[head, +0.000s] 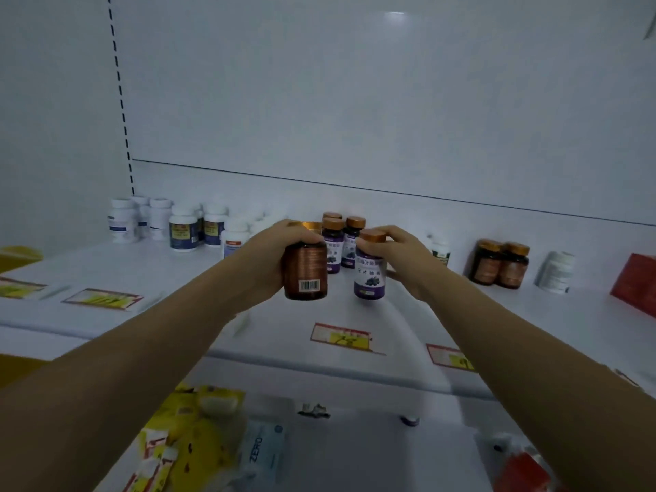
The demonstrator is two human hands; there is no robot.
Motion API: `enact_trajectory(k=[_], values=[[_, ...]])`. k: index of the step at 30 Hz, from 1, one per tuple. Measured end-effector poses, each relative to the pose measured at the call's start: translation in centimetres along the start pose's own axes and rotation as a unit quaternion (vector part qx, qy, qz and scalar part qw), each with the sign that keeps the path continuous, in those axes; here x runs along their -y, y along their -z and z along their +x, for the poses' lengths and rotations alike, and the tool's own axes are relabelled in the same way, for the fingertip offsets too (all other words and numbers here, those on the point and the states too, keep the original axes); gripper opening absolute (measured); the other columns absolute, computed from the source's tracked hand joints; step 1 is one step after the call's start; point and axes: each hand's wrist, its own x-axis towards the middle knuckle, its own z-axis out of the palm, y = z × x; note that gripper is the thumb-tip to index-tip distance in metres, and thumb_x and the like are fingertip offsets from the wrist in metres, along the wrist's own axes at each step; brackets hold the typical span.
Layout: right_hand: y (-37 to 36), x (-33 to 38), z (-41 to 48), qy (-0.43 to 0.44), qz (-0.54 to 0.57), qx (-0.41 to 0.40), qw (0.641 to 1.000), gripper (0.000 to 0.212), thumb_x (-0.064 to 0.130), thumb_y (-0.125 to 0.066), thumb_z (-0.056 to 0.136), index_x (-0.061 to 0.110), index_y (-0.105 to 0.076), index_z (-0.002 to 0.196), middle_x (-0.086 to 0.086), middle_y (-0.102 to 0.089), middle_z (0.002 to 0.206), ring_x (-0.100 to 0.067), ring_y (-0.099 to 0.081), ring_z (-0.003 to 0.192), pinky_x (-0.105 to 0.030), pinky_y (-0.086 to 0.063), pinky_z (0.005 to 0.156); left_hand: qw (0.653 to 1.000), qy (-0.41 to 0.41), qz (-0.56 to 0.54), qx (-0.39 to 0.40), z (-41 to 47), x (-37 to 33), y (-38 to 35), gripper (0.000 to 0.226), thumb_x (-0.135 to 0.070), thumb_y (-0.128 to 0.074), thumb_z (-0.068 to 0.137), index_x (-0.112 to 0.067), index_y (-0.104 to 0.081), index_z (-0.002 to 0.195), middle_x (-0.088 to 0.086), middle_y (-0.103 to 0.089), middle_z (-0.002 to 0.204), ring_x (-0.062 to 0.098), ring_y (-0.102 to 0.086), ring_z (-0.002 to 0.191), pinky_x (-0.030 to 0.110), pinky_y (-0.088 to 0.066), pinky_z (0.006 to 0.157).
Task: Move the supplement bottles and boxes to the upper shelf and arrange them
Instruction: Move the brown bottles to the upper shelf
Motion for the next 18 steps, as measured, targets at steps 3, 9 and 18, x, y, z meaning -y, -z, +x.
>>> enact_trajectory(k=[3, 9, 18], values=[[-0.4, -0.9, 3.2, -0.019, -0.033, -0.019, 0.999, 0.037, 0.019, -0.072, 0.081, 0.020, -0.059, 0.116, -0.004, -0.063, 0.116, -0.023, -0.058, 0.105, -0.036, -0.049, 0.085, 1.000, 0.011, 0.007, 0.010, 2.1, 0.1, 1.2, 0.016, -0.006, -0.058, 0.084, -0.012, -0.051, 0.098, 0.024, -0.055, 0.121, 0.031, -0.057, 0.106, 0.042, -0.050, 0.088], [-1.3, -1.2, 7.1, -0.022, -0.056, -0.058, 0.996, 0.047, 0.012, -0.073, 0.080, 0.011, -0.051, 0.122, -0.006, -0.058, 0.107, -0.024, -0.058, 0.099, -0.037, -0.053, 0.086, 0.999, 0.025, 0.028, 0.034, 4.8, 0.5, 3.1, 0.024, -0.007, -0.062, 0.083, -0.012, -0.054, 0.105, 0.022, -0.057, 0.121, 0.032, -0.059, 0.111, 0.042, -0.051, 0.089], [-2.2, -1.9, 9.0, -0.019, -0.069, -0.069, 0.995, 0.052, 0.013, -0.072, 0.081, 0.012, -0.049, 0.127, -0.006, -0.058, 0.108, -0.025, -0.058, 0.102, -0.045, -0.050, 0.096, 0.993, 0.048, 0.061, 0.084, 6.4, 0.3, 4.2, 0.025, -0.013, -0.065, 0.083, -0.019, -0.057, 0.105, 0.017, -0.059, 0.125, 0.031, -0.058, 0.116, 0.039, -0.053, 0.088]])
